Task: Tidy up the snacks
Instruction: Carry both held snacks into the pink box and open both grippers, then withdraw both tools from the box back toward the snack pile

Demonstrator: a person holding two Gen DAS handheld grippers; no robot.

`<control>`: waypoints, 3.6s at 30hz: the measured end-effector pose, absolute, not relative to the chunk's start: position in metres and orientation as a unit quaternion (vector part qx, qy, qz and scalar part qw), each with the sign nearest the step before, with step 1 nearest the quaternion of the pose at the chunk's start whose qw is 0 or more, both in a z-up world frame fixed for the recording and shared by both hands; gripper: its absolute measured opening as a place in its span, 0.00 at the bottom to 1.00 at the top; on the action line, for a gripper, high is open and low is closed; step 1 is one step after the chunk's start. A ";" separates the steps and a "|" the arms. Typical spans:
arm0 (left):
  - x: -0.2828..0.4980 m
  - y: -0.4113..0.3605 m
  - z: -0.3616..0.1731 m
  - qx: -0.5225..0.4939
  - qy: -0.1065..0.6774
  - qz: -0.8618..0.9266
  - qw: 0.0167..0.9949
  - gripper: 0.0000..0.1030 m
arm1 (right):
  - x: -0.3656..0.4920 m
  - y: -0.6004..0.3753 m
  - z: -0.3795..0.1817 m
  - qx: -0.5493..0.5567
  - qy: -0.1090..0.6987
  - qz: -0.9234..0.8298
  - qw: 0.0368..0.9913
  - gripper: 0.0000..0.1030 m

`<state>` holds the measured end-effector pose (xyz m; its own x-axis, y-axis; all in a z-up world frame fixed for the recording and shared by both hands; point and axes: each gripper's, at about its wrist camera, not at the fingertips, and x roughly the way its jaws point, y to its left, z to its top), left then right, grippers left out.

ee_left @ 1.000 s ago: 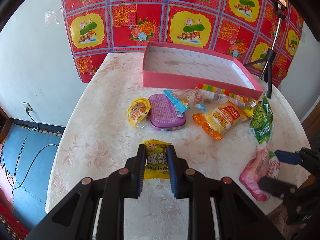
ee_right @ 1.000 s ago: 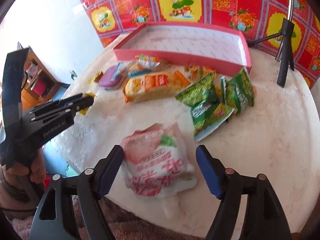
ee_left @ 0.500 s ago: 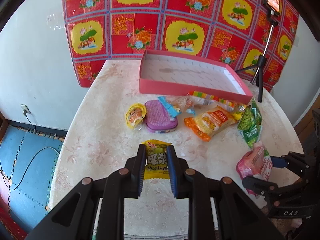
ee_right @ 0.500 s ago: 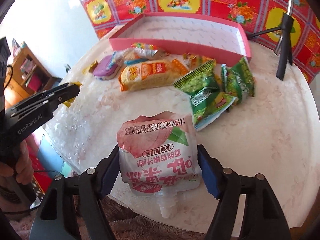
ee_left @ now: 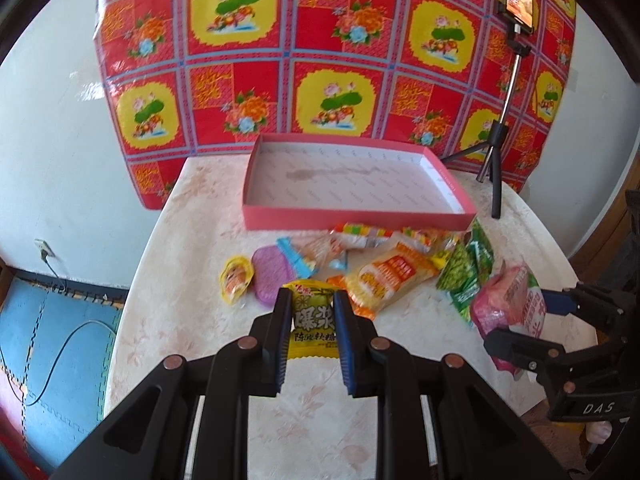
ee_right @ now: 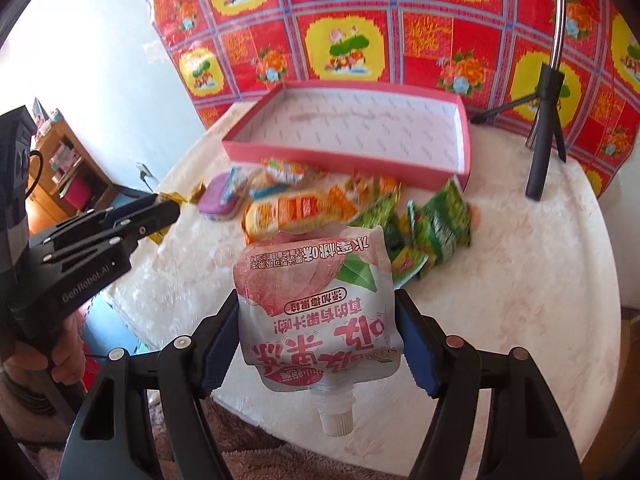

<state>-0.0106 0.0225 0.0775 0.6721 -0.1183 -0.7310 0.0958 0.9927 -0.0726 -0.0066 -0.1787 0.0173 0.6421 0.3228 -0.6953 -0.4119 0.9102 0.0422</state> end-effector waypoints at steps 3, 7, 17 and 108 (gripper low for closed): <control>-0.002 0.018 0.084 -0.010 0.395 -0.061 0.916 0.21 | 0.001 -0.180 0.028 -0.060 0.363 0.203 0.907 0.71; 0.010 0.016 0.092 -0.009 0.391 -0.062 0.918 0.21 | 0.013 -0.180 0.038 -0.060 0.359 0.204 0.909 0.71; 0.045 0.007 0.104 -0.002 0.387 -0.066 0.920 0.21 | 0.045 -0.181 0.055 -0.051 0.358 0.205 0.909 0.71; 0.130 -0.028 0.108 -0.008 0.435 -0.057 0.899 0.32 | 0.171 -0.207 0.071 0.037 0.355 0.175 0.918 0.85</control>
